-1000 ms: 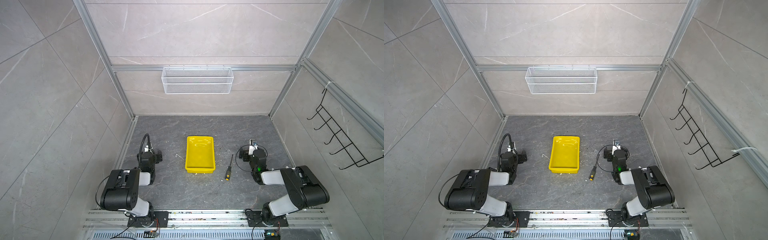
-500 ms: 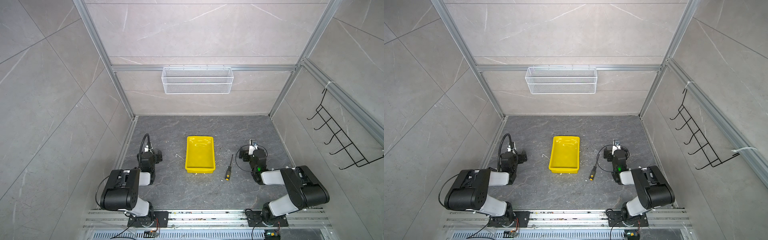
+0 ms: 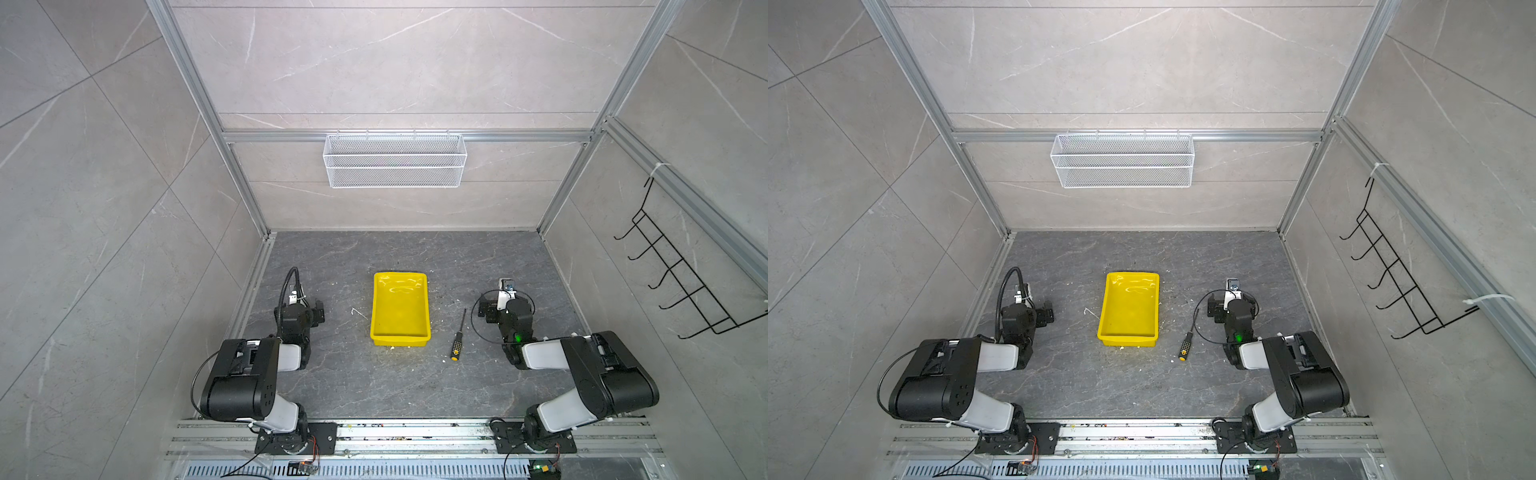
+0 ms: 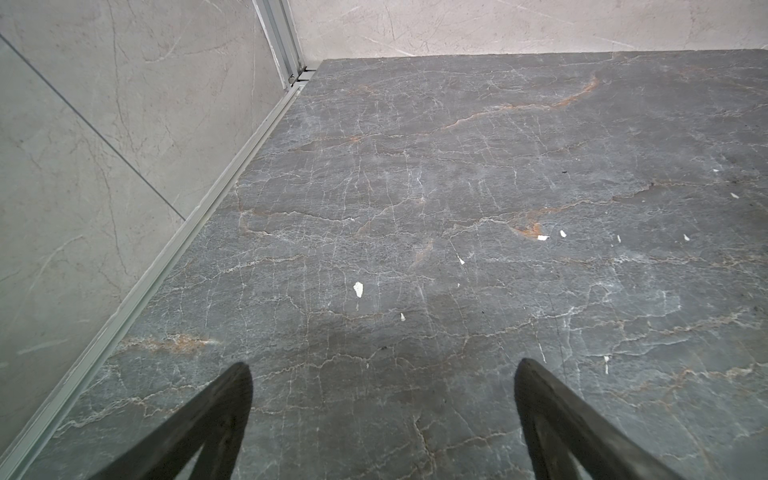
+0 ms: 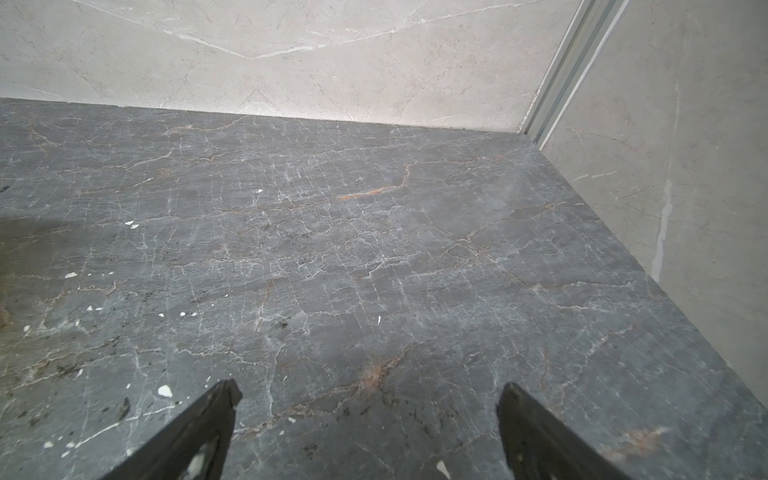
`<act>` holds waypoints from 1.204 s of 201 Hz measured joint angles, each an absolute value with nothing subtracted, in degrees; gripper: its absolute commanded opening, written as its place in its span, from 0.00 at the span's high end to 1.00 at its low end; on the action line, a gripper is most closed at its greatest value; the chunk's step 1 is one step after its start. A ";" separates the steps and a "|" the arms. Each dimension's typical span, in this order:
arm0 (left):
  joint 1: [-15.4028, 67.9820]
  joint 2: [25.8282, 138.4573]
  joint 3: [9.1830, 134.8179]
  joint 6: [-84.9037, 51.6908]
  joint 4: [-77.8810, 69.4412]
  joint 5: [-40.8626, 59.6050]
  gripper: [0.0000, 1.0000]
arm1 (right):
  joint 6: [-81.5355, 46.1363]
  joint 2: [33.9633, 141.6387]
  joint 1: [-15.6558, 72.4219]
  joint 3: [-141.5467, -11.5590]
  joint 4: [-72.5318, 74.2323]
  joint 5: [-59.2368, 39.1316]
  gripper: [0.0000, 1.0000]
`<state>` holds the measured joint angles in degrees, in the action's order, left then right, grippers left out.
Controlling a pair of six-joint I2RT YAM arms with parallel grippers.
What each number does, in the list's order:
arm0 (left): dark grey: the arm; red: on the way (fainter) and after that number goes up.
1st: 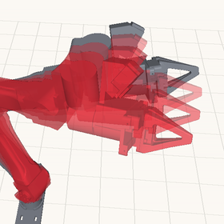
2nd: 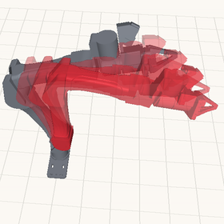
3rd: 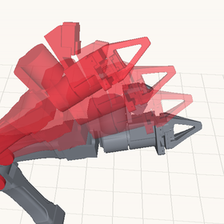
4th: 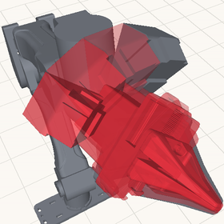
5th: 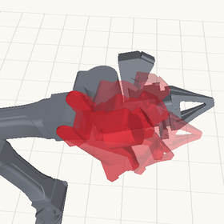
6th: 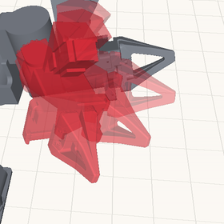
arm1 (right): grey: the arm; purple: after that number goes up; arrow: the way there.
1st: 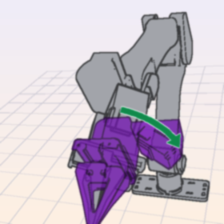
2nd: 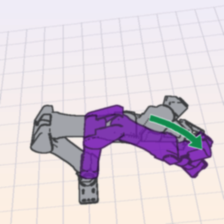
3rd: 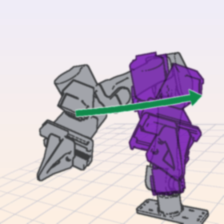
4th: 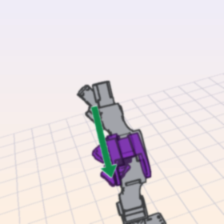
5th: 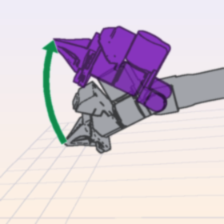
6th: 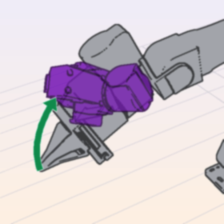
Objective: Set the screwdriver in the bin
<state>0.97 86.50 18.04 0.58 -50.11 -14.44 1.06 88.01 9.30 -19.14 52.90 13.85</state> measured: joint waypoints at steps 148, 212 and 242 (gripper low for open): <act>0.97 86.50 18.06 0.58 -50.11 -14.41 0.00 | 3.09 87.18 9.30 -15.57 57.39 7.81 0.00; 0.97 86.50 18.06 0.58 -50.11 -14.41 0.00 | -5.67 63.75 9.93 -24.58 26.30 13.32 0.00; 0.97 86.50 18.06 0.58 -50.11 -14.41 0.00 | -14.20 59.57 9.89 -44.86 3.92 21.37 0.00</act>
<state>0.97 86.50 18.06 0.58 -50.11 -14.41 -14.20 59.57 9.89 -44.86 3.92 21.37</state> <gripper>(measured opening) 0.998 0.993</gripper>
